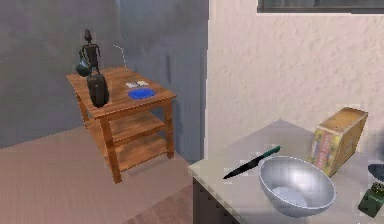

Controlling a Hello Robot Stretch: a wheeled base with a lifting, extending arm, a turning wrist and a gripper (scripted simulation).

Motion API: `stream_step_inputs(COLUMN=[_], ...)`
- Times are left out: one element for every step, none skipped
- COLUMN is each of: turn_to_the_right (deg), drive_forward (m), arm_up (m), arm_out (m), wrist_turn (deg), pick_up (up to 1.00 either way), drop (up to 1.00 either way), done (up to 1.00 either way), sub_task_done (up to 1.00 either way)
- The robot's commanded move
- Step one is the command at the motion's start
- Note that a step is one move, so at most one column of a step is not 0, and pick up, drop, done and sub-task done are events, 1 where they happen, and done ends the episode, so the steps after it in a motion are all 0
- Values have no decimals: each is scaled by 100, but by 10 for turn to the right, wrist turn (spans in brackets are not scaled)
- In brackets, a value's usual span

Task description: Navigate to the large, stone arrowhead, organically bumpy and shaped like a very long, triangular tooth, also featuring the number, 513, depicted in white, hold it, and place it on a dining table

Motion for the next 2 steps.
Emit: stream_step_inputs(turn_to_the_right=[0, 0], drive_forward=[0, 0], arm_up=[10, 4], arm_out=[0, 0], wrist_turn=[0, 0], pick_up=[0, 0], drop=[0, 0], done=[0, 0], sub_task_done=[0, 0])
